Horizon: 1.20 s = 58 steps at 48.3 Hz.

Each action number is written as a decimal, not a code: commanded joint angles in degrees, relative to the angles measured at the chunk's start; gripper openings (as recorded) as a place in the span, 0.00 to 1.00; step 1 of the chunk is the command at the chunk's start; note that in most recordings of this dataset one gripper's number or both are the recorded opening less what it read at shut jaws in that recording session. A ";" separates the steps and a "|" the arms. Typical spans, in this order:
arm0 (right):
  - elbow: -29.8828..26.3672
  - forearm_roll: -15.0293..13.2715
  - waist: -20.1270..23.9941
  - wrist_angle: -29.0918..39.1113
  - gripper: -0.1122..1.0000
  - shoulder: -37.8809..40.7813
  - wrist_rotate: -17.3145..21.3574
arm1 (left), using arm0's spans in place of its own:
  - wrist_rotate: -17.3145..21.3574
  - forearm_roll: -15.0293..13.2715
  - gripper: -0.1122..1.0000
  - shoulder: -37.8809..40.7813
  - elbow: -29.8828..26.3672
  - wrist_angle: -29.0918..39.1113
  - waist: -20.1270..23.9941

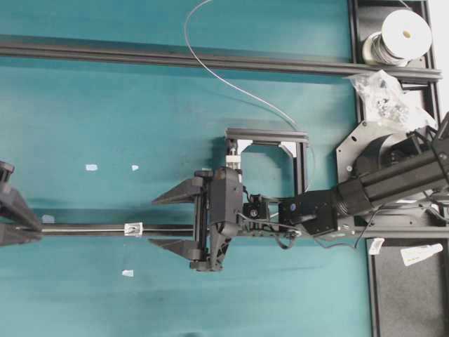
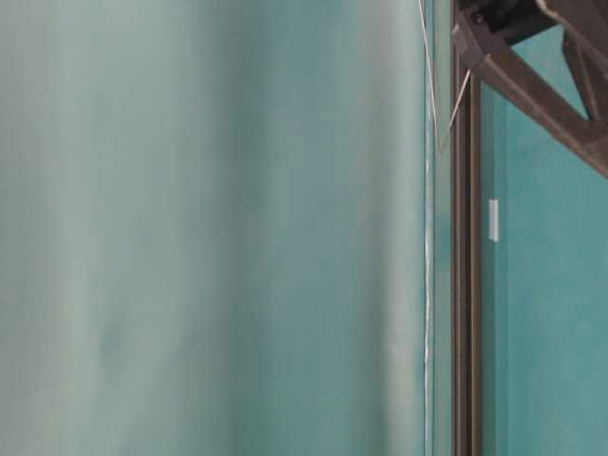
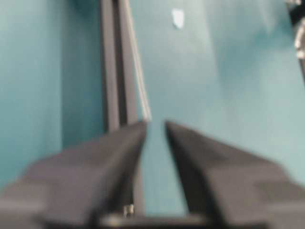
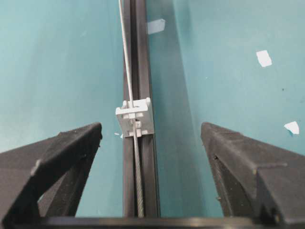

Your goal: Insert the wire through the hole in the metal fitting.

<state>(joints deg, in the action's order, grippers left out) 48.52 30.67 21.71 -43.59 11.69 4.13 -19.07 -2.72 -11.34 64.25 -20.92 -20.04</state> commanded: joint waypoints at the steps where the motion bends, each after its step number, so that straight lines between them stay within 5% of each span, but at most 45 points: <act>1: -0.79 -0.09 0.09 -0.09 0.95 -1.67 0.00 | 0.00 0.09 0.17 -0.44 -0.44 -0.70 0.09; 12: -0.79 -0.18 0.09 0.18 0.95 -1.67 0.00 | 0.00 0.09 0.67 -0.44 -0.18 -0.70 0.18; 36: -0.44 -0.18 0.09 0.18 0.95 -2.46 -0.26 | 0.62 0.18 0.67 -0.53 -0.09 -0.70 3.16; 58: 2.99 -0.18 -0.18 -0.09 0.95 -8.26 -4.31 | 1.14 0.44 0.66 -0.62 -0.35 -2.37 5.89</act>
<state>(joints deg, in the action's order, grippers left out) 51.50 30.59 21.71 -43.15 5.45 0.00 -18.11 -2.55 -11.34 64.60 -21.97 -14.33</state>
